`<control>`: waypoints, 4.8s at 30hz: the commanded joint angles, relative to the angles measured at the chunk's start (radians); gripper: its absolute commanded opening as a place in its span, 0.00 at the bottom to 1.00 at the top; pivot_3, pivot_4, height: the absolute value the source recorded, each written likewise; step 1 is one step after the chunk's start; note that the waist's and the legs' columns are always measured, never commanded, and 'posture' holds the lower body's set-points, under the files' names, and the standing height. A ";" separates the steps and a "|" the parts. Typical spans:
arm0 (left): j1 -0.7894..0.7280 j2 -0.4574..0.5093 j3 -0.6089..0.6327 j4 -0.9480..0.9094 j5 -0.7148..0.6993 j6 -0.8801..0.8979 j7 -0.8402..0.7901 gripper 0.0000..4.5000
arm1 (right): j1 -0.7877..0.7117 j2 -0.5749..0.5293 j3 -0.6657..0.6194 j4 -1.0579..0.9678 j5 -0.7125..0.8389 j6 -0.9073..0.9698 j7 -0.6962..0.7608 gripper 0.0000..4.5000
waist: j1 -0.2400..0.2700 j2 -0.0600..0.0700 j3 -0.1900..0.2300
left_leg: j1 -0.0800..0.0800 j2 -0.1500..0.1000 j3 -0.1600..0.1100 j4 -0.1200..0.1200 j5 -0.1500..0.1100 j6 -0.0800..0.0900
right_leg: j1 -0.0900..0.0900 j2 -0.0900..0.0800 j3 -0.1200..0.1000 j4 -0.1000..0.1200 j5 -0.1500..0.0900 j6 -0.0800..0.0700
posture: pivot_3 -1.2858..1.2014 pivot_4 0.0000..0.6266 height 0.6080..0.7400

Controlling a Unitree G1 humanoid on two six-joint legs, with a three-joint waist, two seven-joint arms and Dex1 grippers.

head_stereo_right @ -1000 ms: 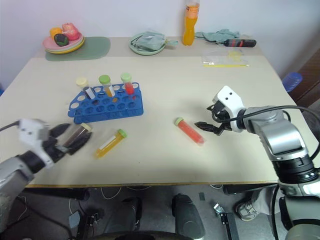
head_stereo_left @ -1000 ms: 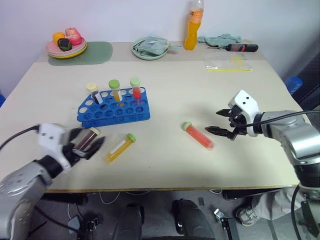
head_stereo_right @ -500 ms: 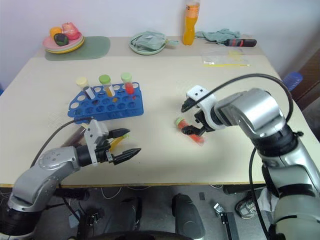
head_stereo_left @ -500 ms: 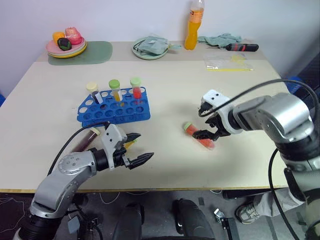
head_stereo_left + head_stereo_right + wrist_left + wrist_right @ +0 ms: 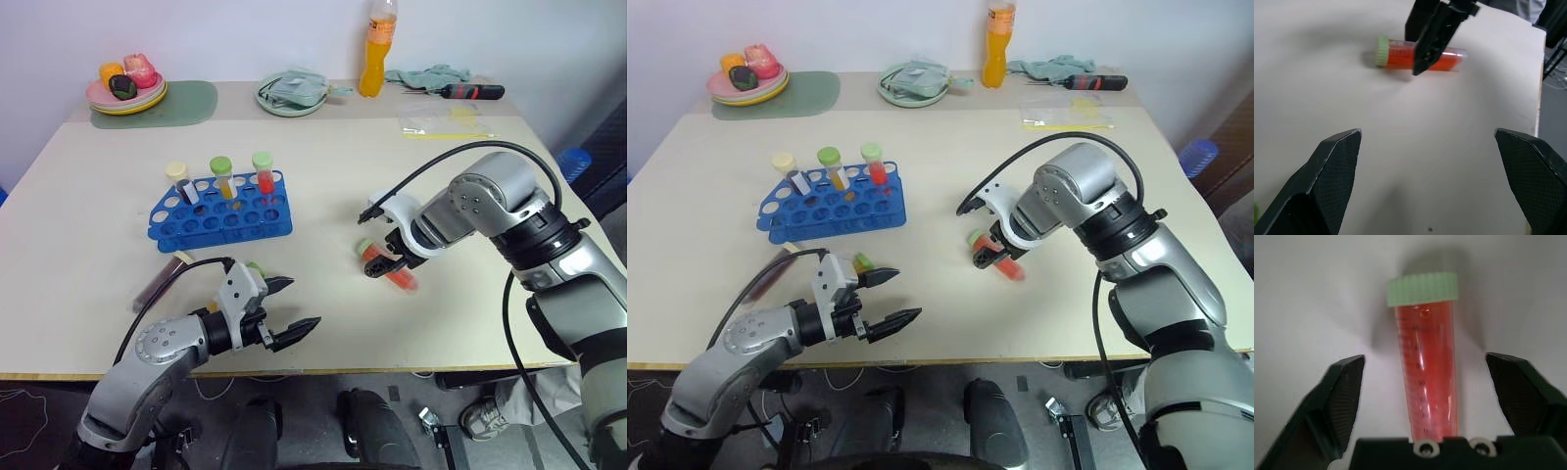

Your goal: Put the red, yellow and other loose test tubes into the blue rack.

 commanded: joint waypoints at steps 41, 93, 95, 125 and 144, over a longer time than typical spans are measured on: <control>0.175 -0.015 0.447 -0.022 -0.071 -0.034 0.155 1.00 | 0.317 0.807 -0.386 0.355 -0.784 -1.686 0.225 0.35 | -0.003 0.000 0.000 | 0.002 0.001 0.001 -0.001 -0.002 0.002 | -0.001 0.001 0.001 0.003 0.000 0.001 | 0.52 0.24 1.00; -0.788 0.424 -0.201 0.205 -0.718 1.061 0.667 0.94 | 0.644 0.214 -0.320 -0.556 -0.597 -1.241 0.881 1.00 | -0.001 0.001 0.002 | 0.003 -0.001 -0.002 0.002 -0.001 0.001 | 0.001 0.001 0.000 0.007 -0.001 0.002 | 0.52 0.24 1.00; -0.786 0.411 -0.203 0.219 -0.715 1.061 0.678 0.81 | 0.646 0.217 -0.319 -0.558 -0.600 -1.242 0.874 1.00 | -0.001 0.001 0.002 | 0.003 -0.001 -0.002 0.002 -0.001 0.001 | 0.001 0.001 0.000 0.007 -0.001 0.002 | 0.52 0.24 1.00; -0.287 -0.143 0.100 0.267 0.302 -0.338 0.713 0.18 | 0.708 0.280 -0.360 -0.514 -0.611 -1.192 0.715 1.00 | 0.032 -0.001 0.000 | 0.002 -0.002 0.000 0.001 0.002 -0.004 | 0.003 -0.001 0.001 0.000 0.000 0.004 | 0.52 0.24 1.00; -0.345 -0.289 0.110 0.558 0.395 -0.588 0.581 0.18 | 0.740 0.269 -0.366 -0.600 -0.592 -1.128 0.662 1.00 | 0.028 -0.001 0.000 | 0.002 -0.002 -0.001 0.001 0.002 -0.003 | 0.003 -0.001 0.001 0.001 0.001 0.005 | 0.52 0.24 1.00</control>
